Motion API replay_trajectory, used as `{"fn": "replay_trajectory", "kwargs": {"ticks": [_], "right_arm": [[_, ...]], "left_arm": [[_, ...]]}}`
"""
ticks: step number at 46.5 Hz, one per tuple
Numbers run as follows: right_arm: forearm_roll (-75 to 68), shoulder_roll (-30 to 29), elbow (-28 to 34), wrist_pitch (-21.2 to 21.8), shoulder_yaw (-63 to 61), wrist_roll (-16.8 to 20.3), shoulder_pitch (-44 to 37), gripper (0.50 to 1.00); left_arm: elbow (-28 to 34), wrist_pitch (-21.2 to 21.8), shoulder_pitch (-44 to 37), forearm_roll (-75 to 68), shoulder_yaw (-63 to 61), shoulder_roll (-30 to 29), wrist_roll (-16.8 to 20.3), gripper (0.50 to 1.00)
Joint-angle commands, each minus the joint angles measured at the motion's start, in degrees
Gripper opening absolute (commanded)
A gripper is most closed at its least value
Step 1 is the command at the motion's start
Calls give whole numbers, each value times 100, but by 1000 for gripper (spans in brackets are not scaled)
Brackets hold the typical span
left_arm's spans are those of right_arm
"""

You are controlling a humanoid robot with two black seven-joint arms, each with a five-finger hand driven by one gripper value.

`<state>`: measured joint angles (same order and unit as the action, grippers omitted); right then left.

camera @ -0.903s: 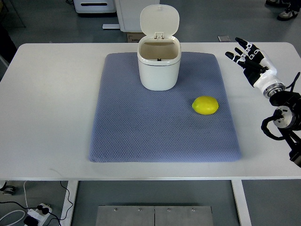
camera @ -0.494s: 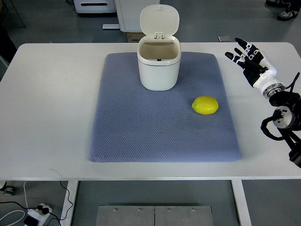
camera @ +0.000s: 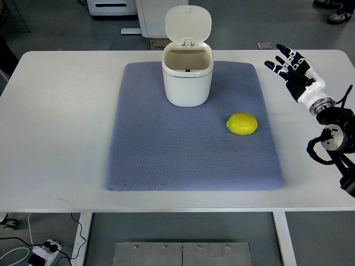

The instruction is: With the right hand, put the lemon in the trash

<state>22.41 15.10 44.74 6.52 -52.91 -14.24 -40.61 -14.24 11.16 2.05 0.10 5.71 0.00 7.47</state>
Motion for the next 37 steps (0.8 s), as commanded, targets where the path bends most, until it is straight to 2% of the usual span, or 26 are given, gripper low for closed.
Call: {"fn": "replay_trajectory", "kwargs": {"ticks": [1,37], "right_arm": [[0,2,0,7,0,0,0,1000],[-9,46,53,33,-9,0,-26,1000]], "left_arm": [[0,0,-3,-1,0,0,0,1000],[0,0,-3,-1,0,0,0,1000]]}}
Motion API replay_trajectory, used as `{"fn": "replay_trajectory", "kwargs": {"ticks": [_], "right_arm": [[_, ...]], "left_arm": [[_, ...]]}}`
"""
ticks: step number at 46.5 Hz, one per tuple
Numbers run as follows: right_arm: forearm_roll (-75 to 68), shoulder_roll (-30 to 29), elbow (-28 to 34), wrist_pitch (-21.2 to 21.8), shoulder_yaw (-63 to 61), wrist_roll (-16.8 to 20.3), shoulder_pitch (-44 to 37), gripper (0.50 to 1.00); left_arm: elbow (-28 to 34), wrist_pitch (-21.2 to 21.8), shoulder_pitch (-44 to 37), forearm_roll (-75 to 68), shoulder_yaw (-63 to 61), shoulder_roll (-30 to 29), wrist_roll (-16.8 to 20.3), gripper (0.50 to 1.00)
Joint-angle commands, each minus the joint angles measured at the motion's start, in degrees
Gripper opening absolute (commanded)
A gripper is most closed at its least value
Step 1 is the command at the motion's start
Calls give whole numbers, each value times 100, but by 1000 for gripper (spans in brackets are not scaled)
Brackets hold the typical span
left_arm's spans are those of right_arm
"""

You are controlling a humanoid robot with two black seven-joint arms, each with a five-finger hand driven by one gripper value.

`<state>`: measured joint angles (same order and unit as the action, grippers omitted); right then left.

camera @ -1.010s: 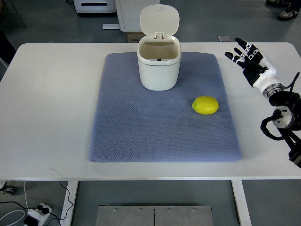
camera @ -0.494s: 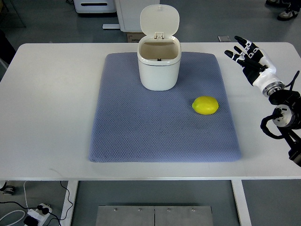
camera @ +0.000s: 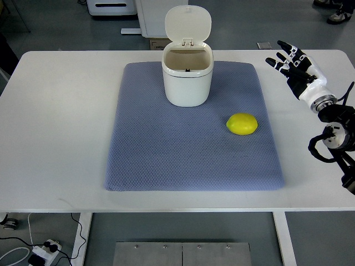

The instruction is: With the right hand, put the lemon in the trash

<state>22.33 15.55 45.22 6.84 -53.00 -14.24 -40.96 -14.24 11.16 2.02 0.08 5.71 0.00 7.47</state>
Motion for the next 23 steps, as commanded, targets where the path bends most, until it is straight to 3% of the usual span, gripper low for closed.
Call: {"fn": "replay_trajectory", "kwargs": {"ticks": [1,23], "right_arm": [[-1,-8,4,2,0,0,10,1000],[-290,63,31,54,17,18,10,1000]], "left_arm": [[0,0,1,1,0,0,0,1000],[0,0,1,1,0,0,0,1000]]}}
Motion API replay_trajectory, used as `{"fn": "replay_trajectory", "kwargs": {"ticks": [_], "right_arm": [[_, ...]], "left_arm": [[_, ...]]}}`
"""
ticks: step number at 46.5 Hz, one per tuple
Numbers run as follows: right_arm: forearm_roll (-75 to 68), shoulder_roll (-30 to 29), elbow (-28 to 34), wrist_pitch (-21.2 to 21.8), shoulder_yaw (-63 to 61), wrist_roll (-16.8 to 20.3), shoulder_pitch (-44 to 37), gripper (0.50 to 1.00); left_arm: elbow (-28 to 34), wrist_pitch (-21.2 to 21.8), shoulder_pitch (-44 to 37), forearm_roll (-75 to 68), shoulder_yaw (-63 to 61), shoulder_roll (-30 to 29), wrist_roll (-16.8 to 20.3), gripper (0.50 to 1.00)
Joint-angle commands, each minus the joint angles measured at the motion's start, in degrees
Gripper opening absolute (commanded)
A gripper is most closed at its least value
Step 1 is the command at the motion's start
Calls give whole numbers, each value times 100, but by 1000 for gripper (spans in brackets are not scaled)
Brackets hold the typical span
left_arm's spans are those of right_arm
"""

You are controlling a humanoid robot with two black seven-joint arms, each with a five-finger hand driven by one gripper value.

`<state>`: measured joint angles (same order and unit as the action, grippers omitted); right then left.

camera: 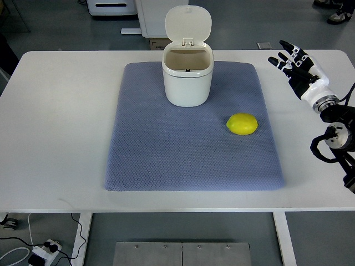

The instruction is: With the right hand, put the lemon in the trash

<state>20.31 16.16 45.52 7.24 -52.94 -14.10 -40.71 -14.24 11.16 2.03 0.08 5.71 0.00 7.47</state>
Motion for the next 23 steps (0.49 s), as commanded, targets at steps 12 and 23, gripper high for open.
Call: {"fn": "replay_trajectory", "kwargs": {"ticks": [12,23], "right_arm": [[-238,19,9,331,161,13,-138,1000],[-238,10,-26,331,372,21,-270,1000]], "left_arm": [[0,0,-1,1,0,0,0,1000],[0,0,-1,1,0,0,0,1000]]}}
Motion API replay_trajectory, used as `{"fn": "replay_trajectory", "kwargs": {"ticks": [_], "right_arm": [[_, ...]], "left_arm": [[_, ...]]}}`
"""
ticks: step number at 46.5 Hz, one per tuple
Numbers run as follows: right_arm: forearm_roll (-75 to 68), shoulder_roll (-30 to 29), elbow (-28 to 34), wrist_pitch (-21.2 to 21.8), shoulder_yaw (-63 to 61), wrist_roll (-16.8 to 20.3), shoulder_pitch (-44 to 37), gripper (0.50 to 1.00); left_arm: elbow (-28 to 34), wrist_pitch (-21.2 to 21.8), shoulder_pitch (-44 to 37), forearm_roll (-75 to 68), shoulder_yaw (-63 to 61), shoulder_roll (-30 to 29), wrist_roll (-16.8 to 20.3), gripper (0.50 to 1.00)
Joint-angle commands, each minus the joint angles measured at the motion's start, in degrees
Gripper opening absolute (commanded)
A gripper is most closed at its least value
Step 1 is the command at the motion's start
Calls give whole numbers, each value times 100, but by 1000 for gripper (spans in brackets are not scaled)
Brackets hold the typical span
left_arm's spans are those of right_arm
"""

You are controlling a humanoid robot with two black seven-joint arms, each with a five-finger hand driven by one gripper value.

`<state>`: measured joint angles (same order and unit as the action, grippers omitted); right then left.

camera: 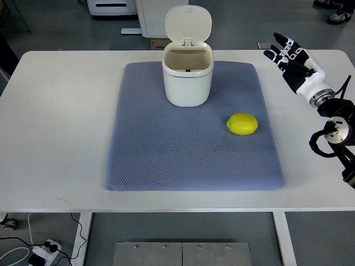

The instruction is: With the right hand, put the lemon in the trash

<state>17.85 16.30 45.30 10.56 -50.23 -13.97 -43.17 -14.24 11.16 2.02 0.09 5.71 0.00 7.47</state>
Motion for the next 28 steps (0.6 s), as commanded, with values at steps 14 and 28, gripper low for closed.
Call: {"fn": "replay_trajectory", "kwargs": {"ticks": [14,28], "right_arm": [[-9,5,-38,-62,241,25,-78,1000],[96,312,49,-62,470,184,-78,1000]], "left_arm": [[0,0,0,0,0,0,0,1000],[0,0,0,0,0,0,0,1000]]}}
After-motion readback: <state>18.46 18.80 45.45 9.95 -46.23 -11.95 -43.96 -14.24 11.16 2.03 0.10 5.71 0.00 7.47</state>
